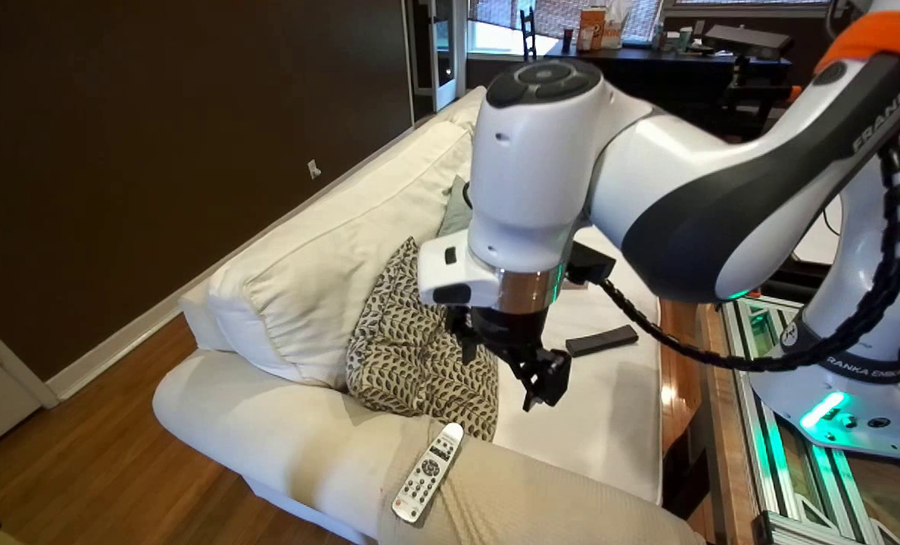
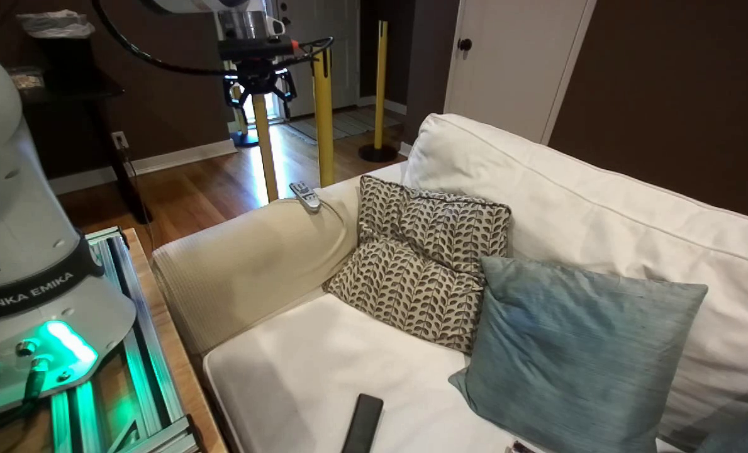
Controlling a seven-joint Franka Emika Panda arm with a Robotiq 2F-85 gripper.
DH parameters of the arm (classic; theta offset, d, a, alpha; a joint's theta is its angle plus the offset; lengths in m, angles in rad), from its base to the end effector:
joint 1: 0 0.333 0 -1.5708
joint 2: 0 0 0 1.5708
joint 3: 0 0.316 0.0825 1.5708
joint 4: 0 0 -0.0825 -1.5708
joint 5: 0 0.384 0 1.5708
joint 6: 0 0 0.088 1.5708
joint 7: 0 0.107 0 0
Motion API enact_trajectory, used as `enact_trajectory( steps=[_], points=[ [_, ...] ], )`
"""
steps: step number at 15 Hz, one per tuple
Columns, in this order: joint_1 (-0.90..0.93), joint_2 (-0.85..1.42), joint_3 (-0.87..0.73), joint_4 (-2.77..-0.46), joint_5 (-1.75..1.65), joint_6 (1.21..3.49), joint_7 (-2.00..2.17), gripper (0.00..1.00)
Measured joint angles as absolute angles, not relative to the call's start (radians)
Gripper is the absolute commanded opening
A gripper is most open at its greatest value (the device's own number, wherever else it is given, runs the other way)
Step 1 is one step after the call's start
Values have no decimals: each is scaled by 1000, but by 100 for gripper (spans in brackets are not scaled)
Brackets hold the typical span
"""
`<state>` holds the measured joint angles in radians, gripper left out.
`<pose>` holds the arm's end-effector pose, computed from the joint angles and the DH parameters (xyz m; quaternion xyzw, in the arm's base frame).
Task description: Move the remote from the arm rest to the backrest of the couch
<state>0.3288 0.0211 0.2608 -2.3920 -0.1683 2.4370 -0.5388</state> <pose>0.4132 0.2761 0.3111 0.8082 0.5864 0.0138 0.0522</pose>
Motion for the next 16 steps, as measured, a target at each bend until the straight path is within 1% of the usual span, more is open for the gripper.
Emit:
enact_trajectory(
  steps=[8, 13, 16],
  points=[
    [303, 215, 269, -2372, -257, 2580, -590, 100],
    [268, 325, 273, -2302, -257, 2599, -671, 100],
    [266, 323, 275, -2302, -257, 2599, -671, 100]
  ],
)
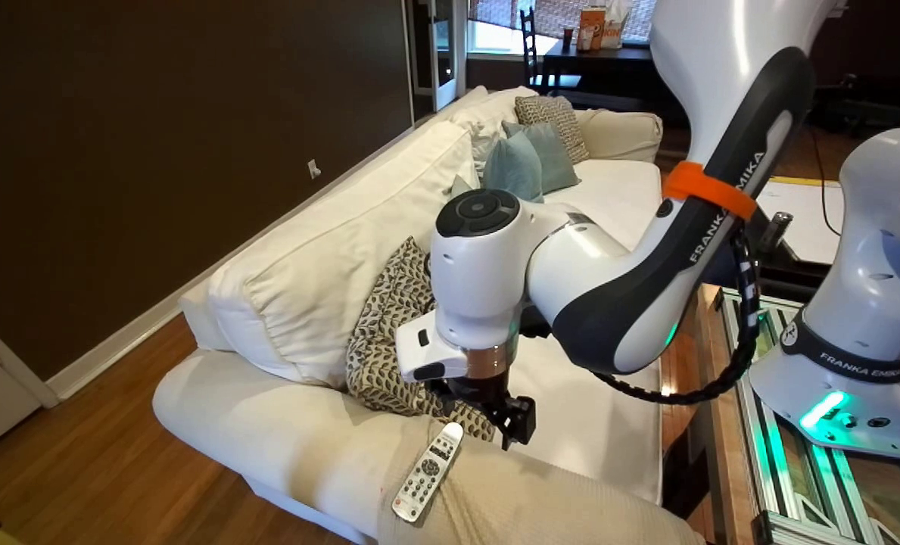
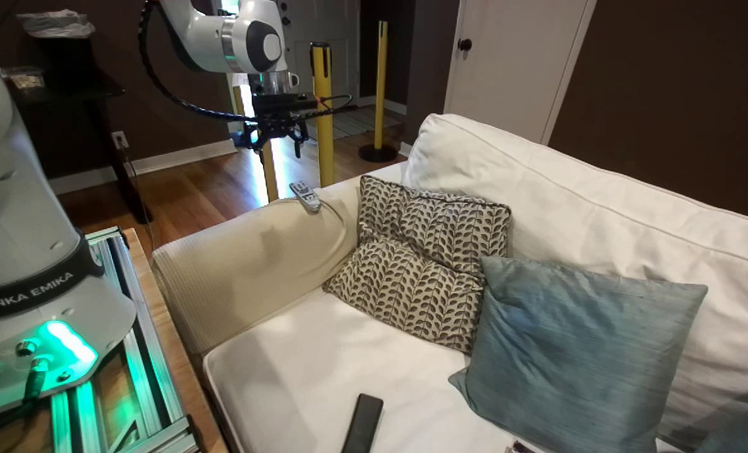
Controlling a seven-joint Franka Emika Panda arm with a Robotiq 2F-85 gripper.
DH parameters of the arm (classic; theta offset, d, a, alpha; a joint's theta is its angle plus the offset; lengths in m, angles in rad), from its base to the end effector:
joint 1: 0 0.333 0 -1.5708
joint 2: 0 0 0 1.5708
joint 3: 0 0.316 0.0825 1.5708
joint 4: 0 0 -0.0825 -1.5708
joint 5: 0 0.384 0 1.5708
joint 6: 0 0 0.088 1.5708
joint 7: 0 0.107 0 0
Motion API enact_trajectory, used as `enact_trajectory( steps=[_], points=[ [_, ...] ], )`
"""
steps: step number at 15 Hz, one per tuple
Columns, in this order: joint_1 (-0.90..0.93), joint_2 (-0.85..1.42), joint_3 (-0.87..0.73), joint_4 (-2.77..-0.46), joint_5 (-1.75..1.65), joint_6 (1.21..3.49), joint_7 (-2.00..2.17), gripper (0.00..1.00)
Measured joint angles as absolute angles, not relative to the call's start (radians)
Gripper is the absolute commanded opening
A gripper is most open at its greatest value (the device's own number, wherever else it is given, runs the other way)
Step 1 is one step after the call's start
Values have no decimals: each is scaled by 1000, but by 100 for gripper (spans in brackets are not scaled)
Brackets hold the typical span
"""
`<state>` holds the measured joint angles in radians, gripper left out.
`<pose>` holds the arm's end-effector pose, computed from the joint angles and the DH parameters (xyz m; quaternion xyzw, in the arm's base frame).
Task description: Move the remote from the arm rest to the backrest of the couch
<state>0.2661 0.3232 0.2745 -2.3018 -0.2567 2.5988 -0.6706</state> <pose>0.4467 0.2781 0.2105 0.7586 0.6512 -0.0042 0.0223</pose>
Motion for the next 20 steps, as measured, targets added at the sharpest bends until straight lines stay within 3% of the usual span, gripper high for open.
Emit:
enact_trajectory(
  steps=[20],
  points=[
    [224, 499, 251, -2227, -322, 2646, -627, 100]
  ],
)
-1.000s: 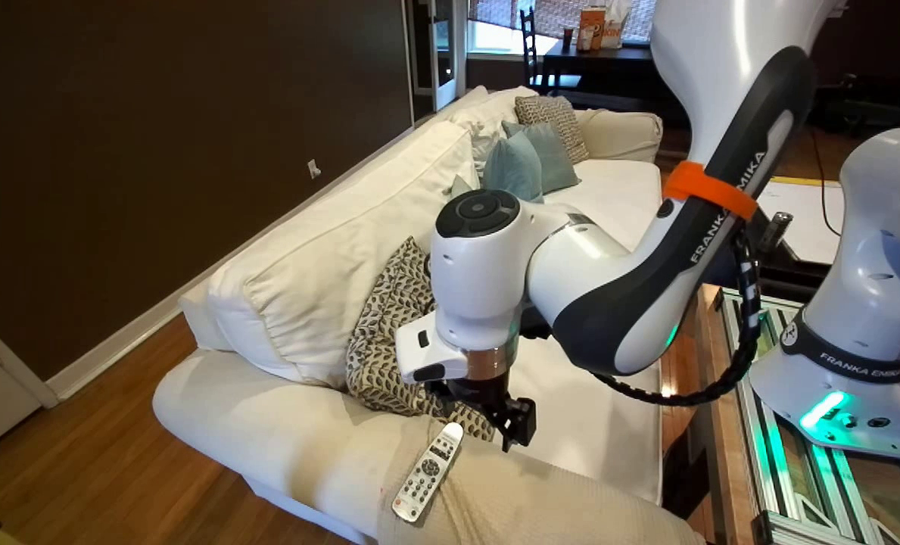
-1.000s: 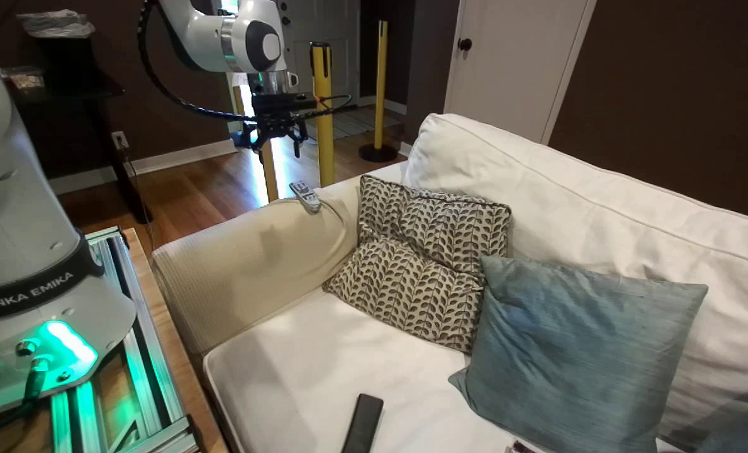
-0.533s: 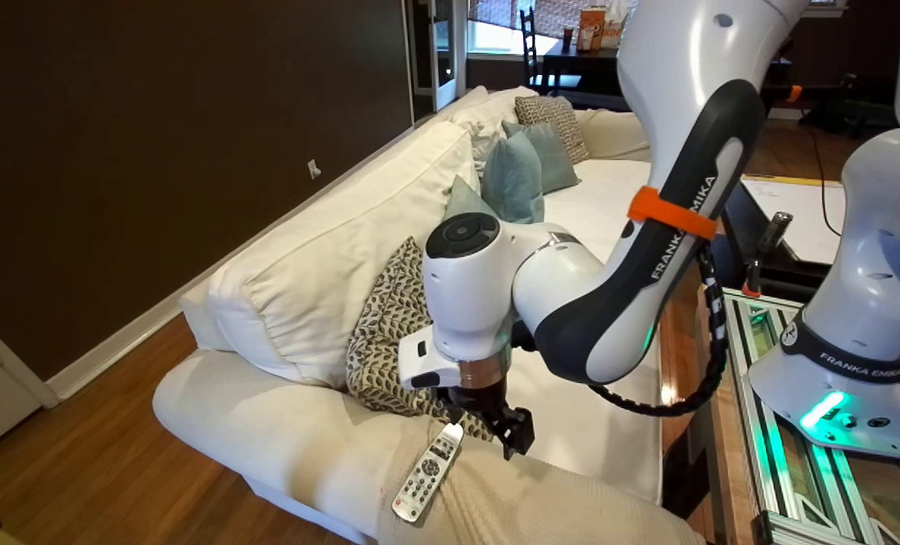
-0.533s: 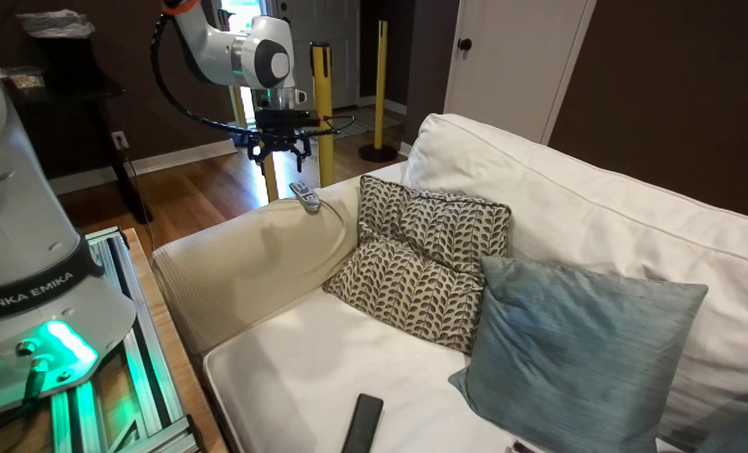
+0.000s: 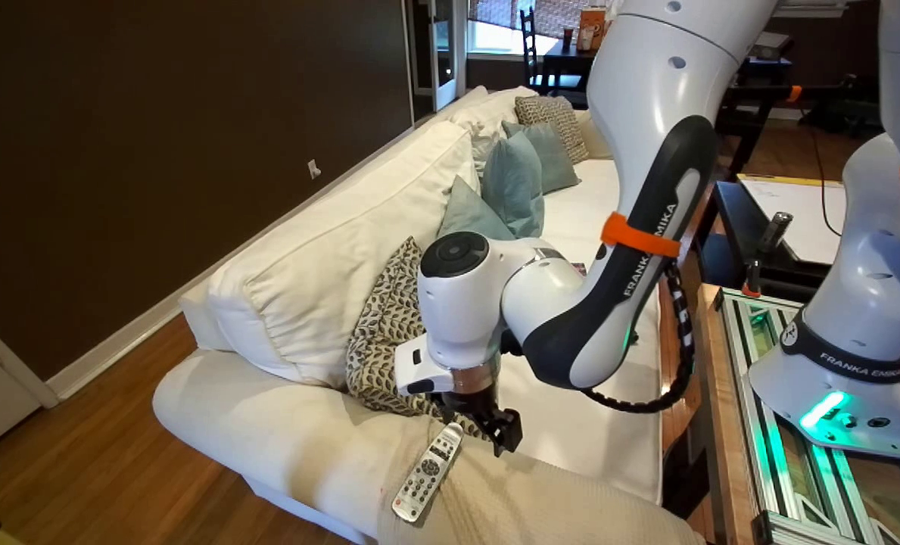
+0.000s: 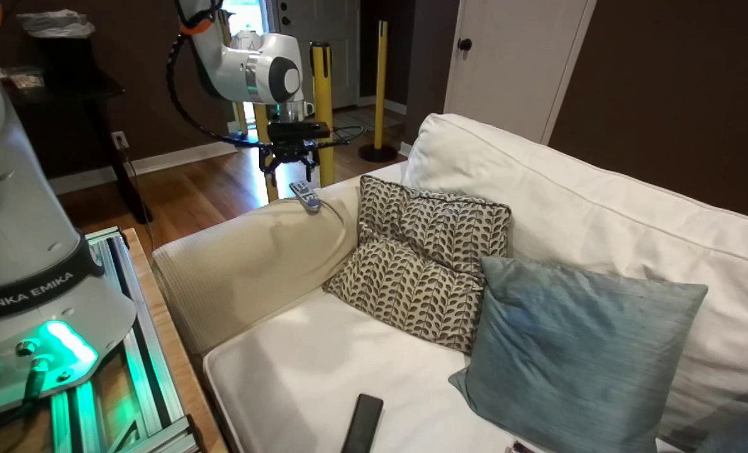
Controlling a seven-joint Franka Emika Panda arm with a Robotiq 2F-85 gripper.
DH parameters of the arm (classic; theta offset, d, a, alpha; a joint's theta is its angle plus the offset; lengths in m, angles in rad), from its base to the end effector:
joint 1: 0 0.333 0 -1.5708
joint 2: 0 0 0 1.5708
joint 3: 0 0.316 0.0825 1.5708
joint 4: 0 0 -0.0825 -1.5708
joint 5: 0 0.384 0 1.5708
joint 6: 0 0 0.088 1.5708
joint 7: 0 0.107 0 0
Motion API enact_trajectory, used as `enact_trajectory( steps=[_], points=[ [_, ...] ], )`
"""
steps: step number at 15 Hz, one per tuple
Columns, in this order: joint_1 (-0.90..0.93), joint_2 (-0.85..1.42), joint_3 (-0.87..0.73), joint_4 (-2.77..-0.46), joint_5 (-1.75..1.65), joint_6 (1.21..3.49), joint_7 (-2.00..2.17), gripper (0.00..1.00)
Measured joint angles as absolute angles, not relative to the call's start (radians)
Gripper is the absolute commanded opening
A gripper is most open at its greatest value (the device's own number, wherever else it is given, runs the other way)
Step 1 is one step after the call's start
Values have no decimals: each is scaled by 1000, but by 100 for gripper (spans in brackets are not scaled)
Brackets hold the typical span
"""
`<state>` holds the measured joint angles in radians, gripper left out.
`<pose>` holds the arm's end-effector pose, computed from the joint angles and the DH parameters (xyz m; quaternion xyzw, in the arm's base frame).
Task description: Move the remote from the arm rest to the backrest of the couch
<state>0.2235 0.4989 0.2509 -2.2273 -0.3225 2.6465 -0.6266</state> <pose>0.4694 0.2577 0.1481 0.7762 0.6299 -0.0252 0.0105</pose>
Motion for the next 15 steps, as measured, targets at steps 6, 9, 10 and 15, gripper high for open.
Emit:
enact_trajectory(
  steps=[6, 9, 10, 15],
  points=[
    [243, 548, 193, -2207, -453, 2757, -624, 100],
    [247, 578, 186, -2187, -466, 2800, -624, 100],
    [250, 588, 185, -2177, -468, 2807, -624, 100],
    [257, 648, 185, -2117, -469, 2808, -624, 100]
  ],
)
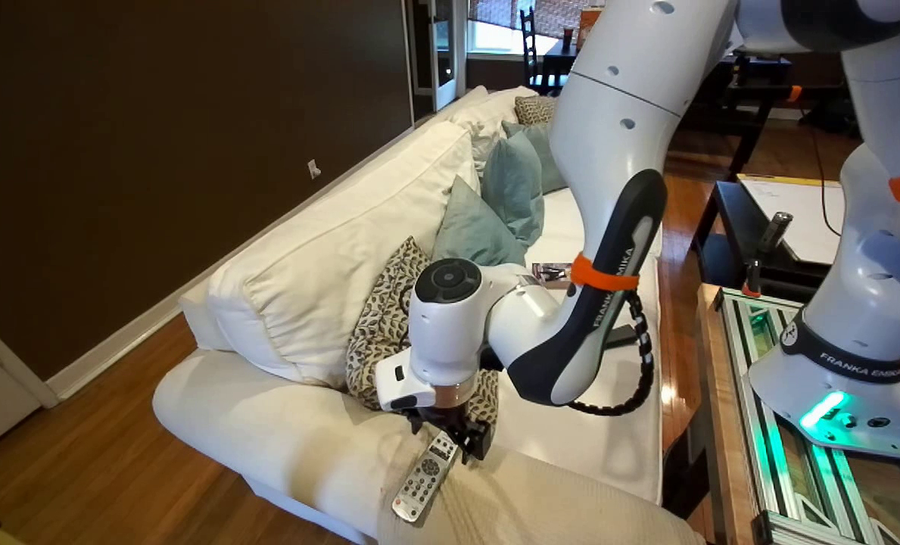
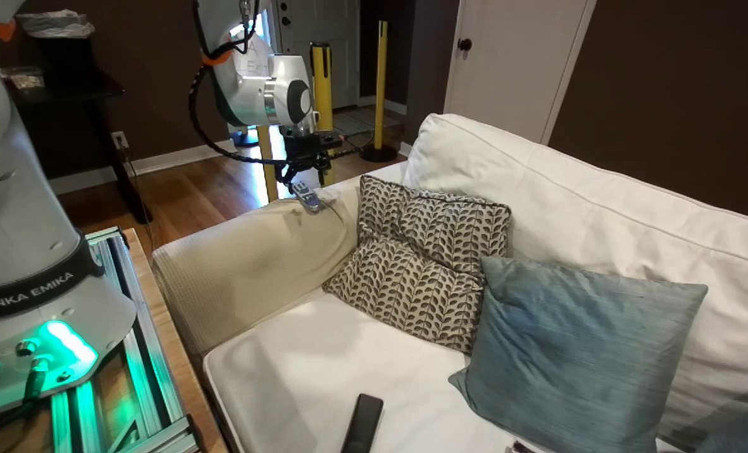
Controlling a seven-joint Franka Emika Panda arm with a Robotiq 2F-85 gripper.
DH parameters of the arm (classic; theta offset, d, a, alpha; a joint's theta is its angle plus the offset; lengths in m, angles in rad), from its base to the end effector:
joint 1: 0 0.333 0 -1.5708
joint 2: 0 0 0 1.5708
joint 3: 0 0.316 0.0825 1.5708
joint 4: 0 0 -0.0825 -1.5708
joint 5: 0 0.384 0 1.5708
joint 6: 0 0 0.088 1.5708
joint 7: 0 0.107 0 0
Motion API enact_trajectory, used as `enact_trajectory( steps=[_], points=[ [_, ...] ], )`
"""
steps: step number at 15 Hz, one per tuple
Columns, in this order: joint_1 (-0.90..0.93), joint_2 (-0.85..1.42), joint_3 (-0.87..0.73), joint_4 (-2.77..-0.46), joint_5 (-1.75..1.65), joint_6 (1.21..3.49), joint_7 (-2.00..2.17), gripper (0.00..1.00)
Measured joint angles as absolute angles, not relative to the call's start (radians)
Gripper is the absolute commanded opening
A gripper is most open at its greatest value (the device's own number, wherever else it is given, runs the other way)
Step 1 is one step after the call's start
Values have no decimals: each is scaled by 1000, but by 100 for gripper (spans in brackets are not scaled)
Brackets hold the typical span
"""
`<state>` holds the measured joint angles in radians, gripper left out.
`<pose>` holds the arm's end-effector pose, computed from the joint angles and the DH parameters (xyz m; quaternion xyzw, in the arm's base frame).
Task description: Move the remote from the arm rest to the backrest of the couch
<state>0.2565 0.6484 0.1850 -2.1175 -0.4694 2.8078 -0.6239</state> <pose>0.4998 0.2648 0.1114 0.7429 0.6678 0.0332 0.0313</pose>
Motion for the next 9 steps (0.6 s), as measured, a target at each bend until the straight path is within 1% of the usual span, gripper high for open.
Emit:
enact_trajectory(
  steps=[9],
  points=[
    [269, 758, 185, -2004, -469, 2808, -624, 100]
  ],
)
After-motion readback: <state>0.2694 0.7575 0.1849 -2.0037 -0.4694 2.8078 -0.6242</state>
